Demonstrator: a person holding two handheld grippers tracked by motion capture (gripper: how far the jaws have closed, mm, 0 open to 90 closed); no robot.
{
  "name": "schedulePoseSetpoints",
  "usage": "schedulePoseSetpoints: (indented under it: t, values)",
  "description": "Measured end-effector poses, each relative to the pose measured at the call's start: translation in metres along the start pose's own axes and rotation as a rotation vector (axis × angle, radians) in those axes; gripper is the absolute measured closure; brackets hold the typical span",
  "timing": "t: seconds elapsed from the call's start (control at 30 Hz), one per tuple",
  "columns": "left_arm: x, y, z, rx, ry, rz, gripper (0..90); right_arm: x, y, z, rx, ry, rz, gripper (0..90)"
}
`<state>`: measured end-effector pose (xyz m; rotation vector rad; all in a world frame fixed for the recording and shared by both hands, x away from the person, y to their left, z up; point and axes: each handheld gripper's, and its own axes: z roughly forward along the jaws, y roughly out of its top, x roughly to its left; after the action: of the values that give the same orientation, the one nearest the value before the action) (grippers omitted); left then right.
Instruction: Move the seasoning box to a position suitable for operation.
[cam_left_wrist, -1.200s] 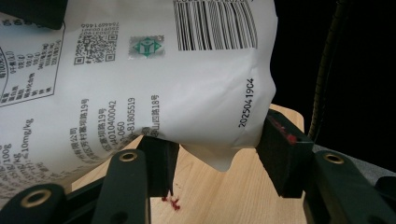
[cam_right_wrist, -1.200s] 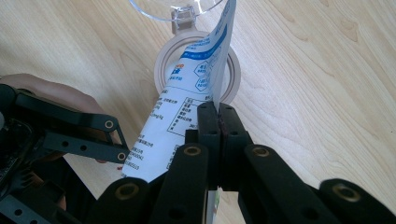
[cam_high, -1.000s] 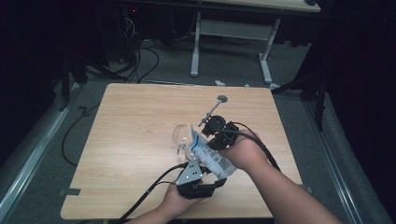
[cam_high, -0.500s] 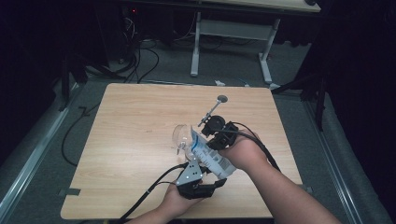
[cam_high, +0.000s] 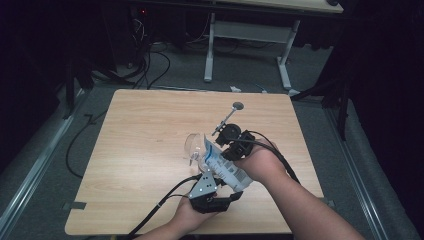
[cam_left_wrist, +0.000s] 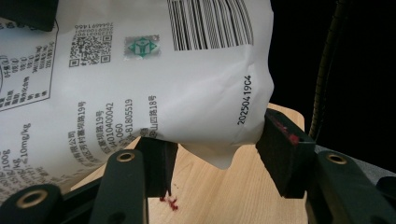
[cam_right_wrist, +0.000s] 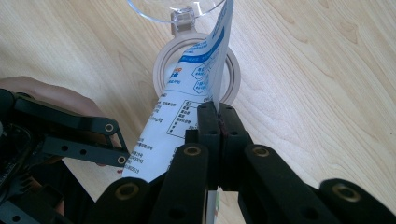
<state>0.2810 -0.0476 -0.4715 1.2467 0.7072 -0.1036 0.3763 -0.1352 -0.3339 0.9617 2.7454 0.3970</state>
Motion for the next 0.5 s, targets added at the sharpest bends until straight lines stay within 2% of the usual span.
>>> schedulePoseSetpoints:
  t: [0.5]
  values:
    - [0.0004, 0.0037, -0.0004, -0.010, -0.001, -0.009, 49.5, -0.0013, 0.0025, -0.0011, -0.002, -0.008, 0.000, 90.0]
